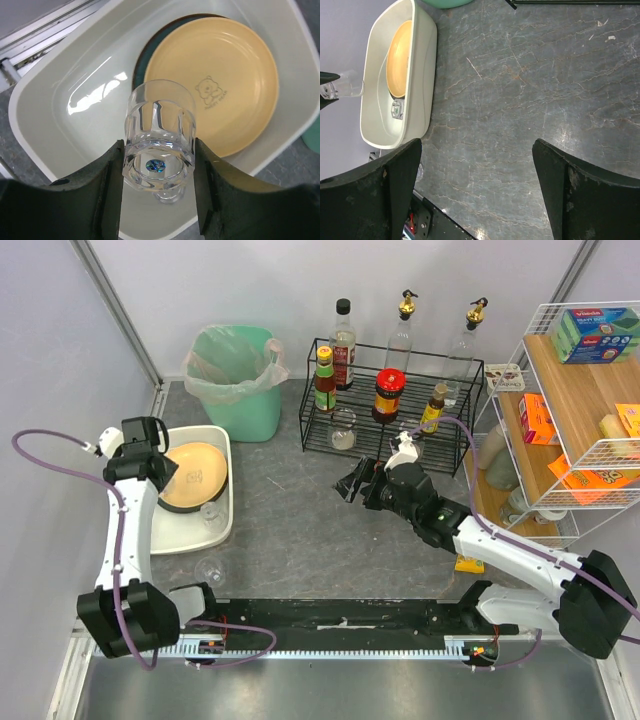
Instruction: Clear the kitchen counter
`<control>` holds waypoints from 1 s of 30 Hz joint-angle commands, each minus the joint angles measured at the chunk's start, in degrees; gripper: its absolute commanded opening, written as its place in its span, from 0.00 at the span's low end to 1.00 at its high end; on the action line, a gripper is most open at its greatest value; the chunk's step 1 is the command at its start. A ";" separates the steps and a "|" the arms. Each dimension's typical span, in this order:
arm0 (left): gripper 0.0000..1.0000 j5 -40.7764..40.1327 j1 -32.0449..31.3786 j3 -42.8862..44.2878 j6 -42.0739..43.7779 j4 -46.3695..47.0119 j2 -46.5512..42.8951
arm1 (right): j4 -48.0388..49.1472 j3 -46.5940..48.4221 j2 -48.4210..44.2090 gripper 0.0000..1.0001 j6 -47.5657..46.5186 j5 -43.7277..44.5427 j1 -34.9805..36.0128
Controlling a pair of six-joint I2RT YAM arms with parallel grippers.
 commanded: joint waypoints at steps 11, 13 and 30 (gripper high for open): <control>0.02 -1.70 16.29 -9.66 -12.83 -0.04 1.99 | -0.41 -0.94 0.51 0.98 -0.73 -1.22 -0.06; 0.02 0.49 17.88 -11.07 -12.74 1.37 1.81 | -0.50 -0.85 1.13 0.98 -0.64 -1.75 -0.06; 0.26 7.45 23.25 -13.19 -13.00 4.98 7.96 | -0.59 -1.82 1.57 0.98 0.06 -2.45 -0.06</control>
